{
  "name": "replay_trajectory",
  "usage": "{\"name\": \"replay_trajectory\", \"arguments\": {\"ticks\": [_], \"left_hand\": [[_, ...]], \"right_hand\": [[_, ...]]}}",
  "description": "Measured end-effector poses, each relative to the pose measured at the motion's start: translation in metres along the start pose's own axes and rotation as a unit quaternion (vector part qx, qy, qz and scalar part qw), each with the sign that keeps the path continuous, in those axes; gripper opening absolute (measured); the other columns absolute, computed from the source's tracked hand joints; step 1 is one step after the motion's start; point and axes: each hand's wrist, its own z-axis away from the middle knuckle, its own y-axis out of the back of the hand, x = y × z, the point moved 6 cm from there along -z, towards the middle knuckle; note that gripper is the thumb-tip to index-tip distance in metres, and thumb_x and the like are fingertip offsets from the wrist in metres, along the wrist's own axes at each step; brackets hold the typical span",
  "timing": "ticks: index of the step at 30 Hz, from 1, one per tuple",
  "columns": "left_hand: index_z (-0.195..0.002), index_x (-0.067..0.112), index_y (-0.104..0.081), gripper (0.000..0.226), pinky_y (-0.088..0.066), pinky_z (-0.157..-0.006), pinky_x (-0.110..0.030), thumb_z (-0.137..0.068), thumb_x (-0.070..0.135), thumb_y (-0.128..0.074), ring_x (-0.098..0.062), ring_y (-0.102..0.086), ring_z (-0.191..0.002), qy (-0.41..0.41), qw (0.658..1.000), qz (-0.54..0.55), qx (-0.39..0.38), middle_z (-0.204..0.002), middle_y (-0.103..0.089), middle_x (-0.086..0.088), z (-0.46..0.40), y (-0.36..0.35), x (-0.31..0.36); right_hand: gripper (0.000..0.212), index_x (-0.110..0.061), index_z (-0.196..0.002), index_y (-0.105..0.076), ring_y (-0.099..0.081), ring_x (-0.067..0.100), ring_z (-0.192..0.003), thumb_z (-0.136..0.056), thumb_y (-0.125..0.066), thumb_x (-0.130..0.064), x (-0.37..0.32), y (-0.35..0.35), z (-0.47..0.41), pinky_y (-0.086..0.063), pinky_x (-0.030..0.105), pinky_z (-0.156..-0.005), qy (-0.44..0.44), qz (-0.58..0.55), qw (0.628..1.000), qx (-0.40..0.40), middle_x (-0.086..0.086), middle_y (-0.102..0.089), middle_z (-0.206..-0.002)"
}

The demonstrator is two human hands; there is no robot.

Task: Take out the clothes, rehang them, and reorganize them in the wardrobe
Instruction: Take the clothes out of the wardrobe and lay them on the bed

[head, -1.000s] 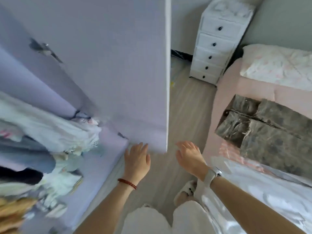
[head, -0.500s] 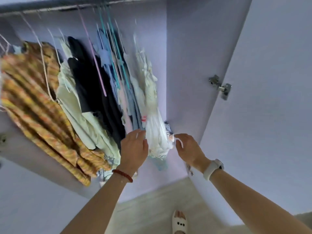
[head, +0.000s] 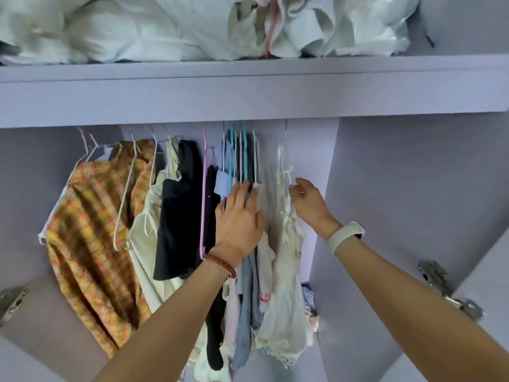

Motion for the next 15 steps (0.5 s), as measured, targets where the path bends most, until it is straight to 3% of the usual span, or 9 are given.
{"name": "replay_trajectory", "arguments": {"ticks": [3,7,9,12,15], "left_hand": [[-0.145,0.018,-0.025,0.053,-0.024,-0.108,-0.039,-0.094,0.031,-0.036,-0.014,0.001,-0.143,0.002,1.0,0.006,0.002,-0.156,-0.007,-0.001,0.001,-0.009,-0.001],[-0.142,0.018,-0.033,0.051,-0.031,-0.104,-0.038,-0.093,0.03,-0.04,-0.014,-0.002,-0.143,0.004,1.0,0.016,0.016,-0.156,-0.007,0.001,0.0,-0.011,-0.008],[-0.141,0.019,-0.033,0.051,-0.032,-0.103,-0.038,-0.092,0.029,-0.041,-0.015,-0.003,-0.143,0.004,1.0,0.021,0.018,-0.156,-0.007,0.001,0.001,-0.012,-0.01],[-0.141,0.018,-0.034,0.051,-0.034,-0.102,-0.038,-0.091,0.028,-0.042,-0.016,-0.005,-0.143,0.003,0.999,0.02,0.024,-0.156,-0.009,0.0,0.001,-0.013,-0.011],[-0.138,0.016,-0.04,0.049,-0.034,-0.101,-0.04,-0.09,0.026,-0.045,-0.018,-0.012,-0.143,0.008,0.999,0.03,0.035,-0.155,-0.015,-0.003,-0.001,-0.012,-0.01]], "right_hand": [[0.036,-0.004,-0.127,-0.042,-0.051,0.02,-0.083,-0.092,-0.035,-0.006,-0.009,-0.014,-0.022,-0.04,0.024,-0.071,0.021,-0.004,0.999,-0.031,0.013,-0.058,-0.097],[0.031,-0.002,-0.12,-0.046,-0.056,0.036,-0.098,-0.092,-0.033,-0.005,-0.006,-0.007,-0.031,-0.035,0.026,-0.073,0.049,0.107,0.989,0.085,0.018,-0.06,-0.109],[0.026,0.0,-0.114,-0.048,-0.057,0.039,-0.087,-0.095,-0.032,-0.01,-0.01,0.0,-0.031,-0.036,0.03,-0.068,0.086,0.135,0.98,0.115,0.021,-0.062,-0.095],[0.025,-0.001,-0.102,-0.052,-0.05,0.03,-0.063,-0.098,-0.034,-0.017,-0.018,0.015,-0.023,-0.037,0.032,-0.059,0.158,0.137,0.967,0.143,0.007,-0.054,-0.067],[0.02,-0.009,-0.088,-0.052,-0.043,0.017,-0.049,-0.096,-0.039,-0.02,-0.006,0.026,-0.001,-0.031,0.028,-0.05,0.177,0.132,0.962,0.163,-0.006,-0.043,-0.054]]}}
